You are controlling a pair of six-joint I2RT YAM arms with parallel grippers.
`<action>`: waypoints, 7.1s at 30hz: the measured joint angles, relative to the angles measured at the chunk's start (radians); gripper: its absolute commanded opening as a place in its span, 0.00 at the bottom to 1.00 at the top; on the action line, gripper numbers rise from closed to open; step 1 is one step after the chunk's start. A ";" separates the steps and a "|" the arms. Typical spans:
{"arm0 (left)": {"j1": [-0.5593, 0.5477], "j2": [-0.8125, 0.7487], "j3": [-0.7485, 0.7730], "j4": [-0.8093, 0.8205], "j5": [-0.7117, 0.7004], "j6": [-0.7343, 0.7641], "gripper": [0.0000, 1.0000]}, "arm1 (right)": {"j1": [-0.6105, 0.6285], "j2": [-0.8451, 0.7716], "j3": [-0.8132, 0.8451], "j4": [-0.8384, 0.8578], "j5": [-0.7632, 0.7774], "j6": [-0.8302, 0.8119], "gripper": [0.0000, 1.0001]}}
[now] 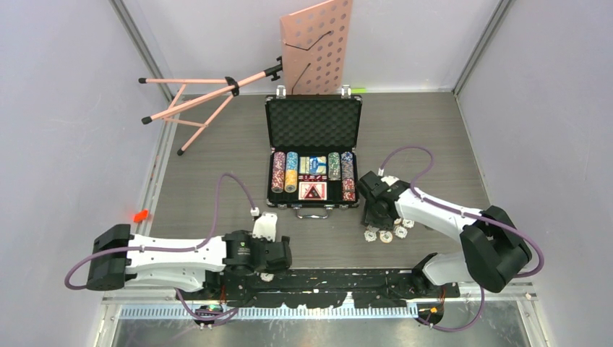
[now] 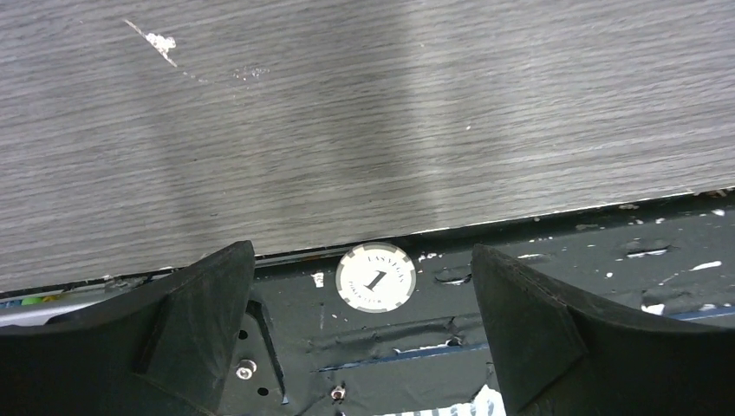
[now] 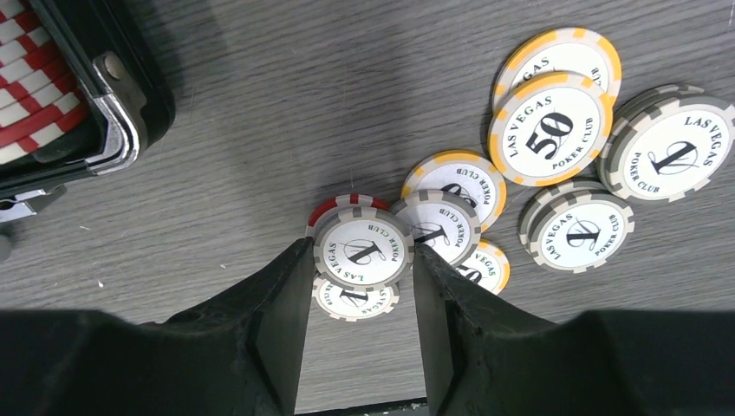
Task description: Pack up texas hold em set
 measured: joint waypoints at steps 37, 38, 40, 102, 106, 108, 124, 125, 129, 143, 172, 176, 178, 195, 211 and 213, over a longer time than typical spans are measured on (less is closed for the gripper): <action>-0.119 0.233 0.016 0.056 0.071 -0.137 0.40 | 0.000 -0.129 0.000 -0.059 -0.006 -0.004 0.47; -0.119 0.227 0.013 0.057 0.070 -0.139 0.36 | 0.000 -0.129 0.000 -0.059 -0.006 -0.004 0.47; -0.121 0.210 0.003 0.060 0.068 -0.142 0.31 | 0.000 -0.129 0.000 -0.061 -0.006 -0.004 0.47; 0.349 0.089 0.098 0.444 0.251 0.539 0.22 | 0.002 0.389 0.574 -0.093 -0.173 -0.195 0.44; 0.351 0.089 0.098 0.446 0.256 0.543 0.22 | 0.010 0.389 0.576 -0.121 -0.187 -0.207 0.44; 0.351 0.089 0.098 0.446 0.259 0.546 0.22 | 0.017 0.389 0.583 -0.133 -0.191 -0.209 0.44; 0.356 0.072 0.096 0.449 0.272 0.546 0.22 | 0.055 0.451 0.638 -0.144 -0.183 -0.214 0.78; 0.356 0.072 0.096 0.449 0.272 0.546 0.22 | 0.056 0.450 0.638 -0.144 -0.182 -0.214 0.78; 0.356 0.072 0.096 0.450 0.275 0.549 0.22 | 0.059 0.434 0.638 -0.148 -0.171 -0.214 0.68; 0.377 0.073 0.095 0.571 0.330 0.619 0.17 | 0.090 0.152 0.536 -0.085 -0.275 -0.225 0.54; 0.377 -0.156 -0.204 1.155 0.578 1.150 0.19 | 0.156 0.075 0.402 0.058 -0.710 -0.124 0.30; 0.377 -0.155 -0.204 1.157 0.578 1.163 0.34 | 0.163 0.077 0.402 0.049 -0.709 -0.128 0.11; 0.377 -0.152 -0.204 1.161 0.579 1.165 0.46 | 0.164 0.079 0.402 0.047 -0.708 -0.132 0.02; 0.378 -0.376 -0.254 1.069 0.372 1.032 0.89 | 0.164 0.089 0.455 0.014 -0.126 -0.512 0.01; 0.378 -0.576 -0.409 0.966 0.259 0.951 0.82 | 0.164 0.345 0.505 0.124 0.107 -0.762 0.01; 0.378 -0.599 -0.424 0.962 0.254 0.951 0.82 | 0.164 0.364 0.513 0.128 0.108 -0.761 0.01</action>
